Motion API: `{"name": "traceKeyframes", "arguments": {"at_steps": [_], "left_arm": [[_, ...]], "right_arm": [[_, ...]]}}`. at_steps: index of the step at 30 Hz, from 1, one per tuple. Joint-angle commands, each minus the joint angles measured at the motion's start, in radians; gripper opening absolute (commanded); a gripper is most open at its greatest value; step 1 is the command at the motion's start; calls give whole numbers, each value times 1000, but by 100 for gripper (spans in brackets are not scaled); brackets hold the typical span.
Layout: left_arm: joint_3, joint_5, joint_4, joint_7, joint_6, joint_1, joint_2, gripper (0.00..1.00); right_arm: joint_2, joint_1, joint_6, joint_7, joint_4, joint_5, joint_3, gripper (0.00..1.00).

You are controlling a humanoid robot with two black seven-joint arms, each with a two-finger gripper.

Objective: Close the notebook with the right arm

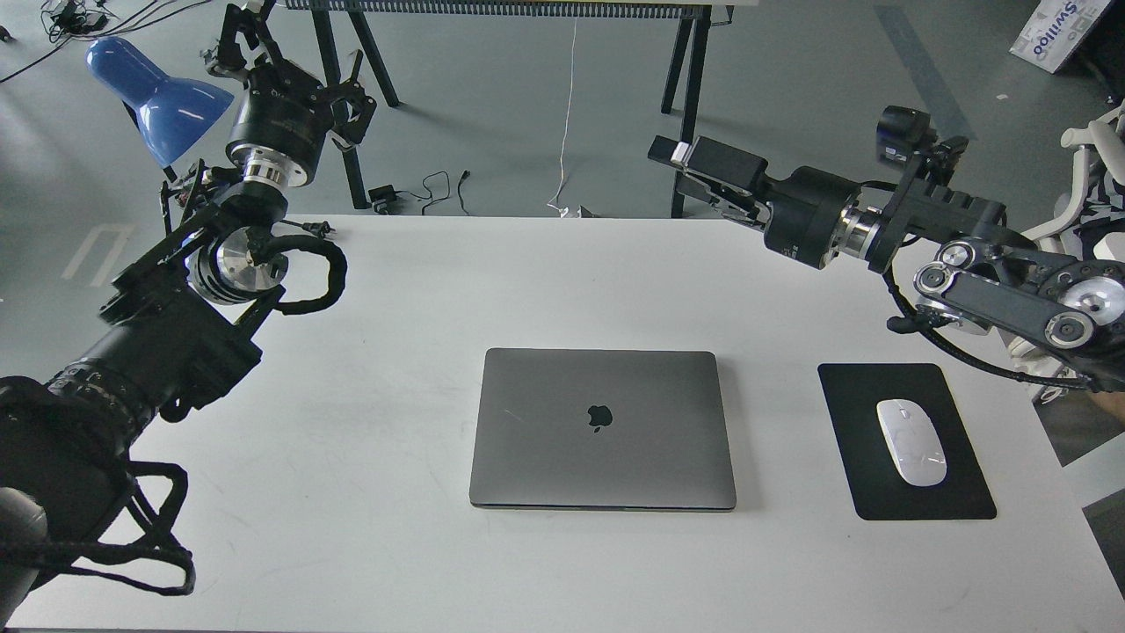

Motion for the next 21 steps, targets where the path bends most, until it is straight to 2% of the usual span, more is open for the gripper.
{"name": "traceKeyframes", "arguments": {"at_steps": [1,5,15,21], "left_arm": [[0,0,0,0,0,2,-1,100],[0,0,0,0,0,0,-1,100],[0,0,0,0,1,0,-1,100],[0,0,0,0,1,2,-1,100]], "right_arm": [[92,-15,-62,0,-143,109,71,99],[138,-15,-91,0,-200,251,120,99],[144,-21,-121,0,-184,567,191,99],[143,-59,-117,0,-139,614,233,99]]}}
